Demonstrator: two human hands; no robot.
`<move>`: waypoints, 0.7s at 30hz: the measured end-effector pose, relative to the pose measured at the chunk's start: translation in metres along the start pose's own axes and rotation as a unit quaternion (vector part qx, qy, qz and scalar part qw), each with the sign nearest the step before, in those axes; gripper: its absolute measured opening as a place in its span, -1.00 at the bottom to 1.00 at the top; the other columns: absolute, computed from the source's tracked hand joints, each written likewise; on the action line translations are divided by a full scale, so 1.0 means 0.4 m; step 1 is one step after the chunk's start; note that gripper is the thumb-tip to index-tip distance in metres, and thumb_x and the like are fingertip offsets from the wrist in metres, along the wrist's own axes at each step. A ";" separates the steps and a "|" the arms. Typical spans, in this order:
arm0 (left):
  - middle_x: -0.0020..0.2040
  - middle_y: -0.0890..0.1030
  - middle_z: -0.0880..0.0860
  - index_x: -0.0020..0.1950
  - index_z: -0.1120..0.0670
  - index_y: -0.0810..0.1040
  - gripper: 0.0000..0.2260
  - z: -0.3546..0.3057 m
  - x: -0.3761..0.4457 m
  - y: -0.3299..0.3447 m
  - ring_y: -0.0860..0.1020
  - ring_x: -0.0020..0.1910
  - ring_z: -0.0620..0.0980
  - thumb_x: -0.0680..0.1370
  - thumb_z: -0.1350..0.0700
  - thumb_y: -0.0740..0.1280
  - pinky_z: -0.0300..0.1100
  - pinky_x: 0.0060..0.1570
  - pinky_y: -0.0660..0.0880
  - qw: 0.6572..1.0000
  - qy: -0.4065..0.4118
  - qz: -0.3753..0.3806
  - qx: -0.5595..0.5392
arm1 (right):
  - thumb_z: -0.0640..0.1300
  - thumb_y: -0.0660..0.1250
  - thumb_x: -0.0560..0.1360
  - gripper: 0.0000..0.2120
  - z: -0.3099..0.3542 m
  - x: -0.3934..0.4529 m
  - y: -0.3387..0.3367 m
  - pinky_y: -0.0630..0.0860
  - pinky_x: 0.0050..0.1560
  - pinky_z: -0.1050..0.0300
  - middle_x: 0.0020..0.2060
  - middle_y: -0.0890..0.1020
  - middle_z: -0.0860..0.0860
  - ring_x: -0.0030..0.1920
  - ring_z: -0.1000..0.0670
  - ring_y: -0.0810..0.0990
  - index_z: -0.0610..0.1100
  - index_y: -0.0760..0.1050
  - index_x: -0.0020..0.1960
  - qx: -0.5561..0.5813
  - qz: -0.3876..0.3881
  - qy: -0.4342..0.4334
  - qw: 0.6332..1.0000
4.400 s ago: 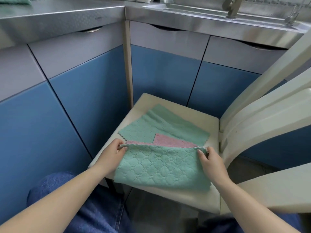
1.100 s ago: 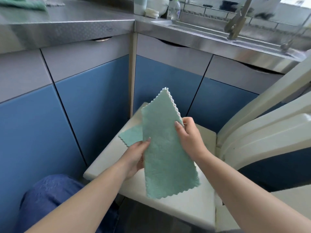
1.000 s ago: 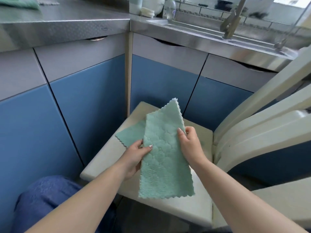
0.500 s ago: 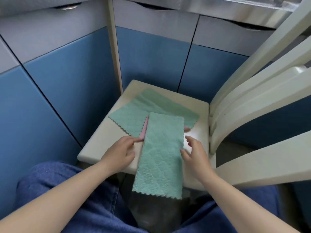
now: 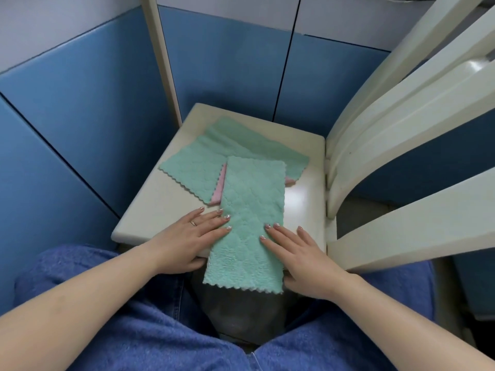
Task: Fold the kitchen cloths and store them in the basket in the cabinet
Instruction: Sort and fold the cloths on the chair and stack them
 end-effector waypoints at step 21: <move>-0.16 0.62 0.06 -0.04 0.18 0.58 -0.80 0.239 0.161 -0.058 0.56 -0.16 0.06 0.57 0.06 0.29 -0.16 -0.11 0.41 0.701 -0.413 -0.199 -0.547 | -0.13 0.23 0.55 -0.86 -0.246 0.179 -0.165 0.42 -0.09 0.11 -0.10 0.60 0.03 -0.06 0.01 0.55 -0.04 0.44 0.10 0.493 -0.301 0.318 0.752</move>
Point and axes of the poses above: each hand's wrist, its own x-axis towards the middle knuckle, its own y-axis out of the palm, z = x × y, the point moved 10 cm from there along x, towards the middle knuckle
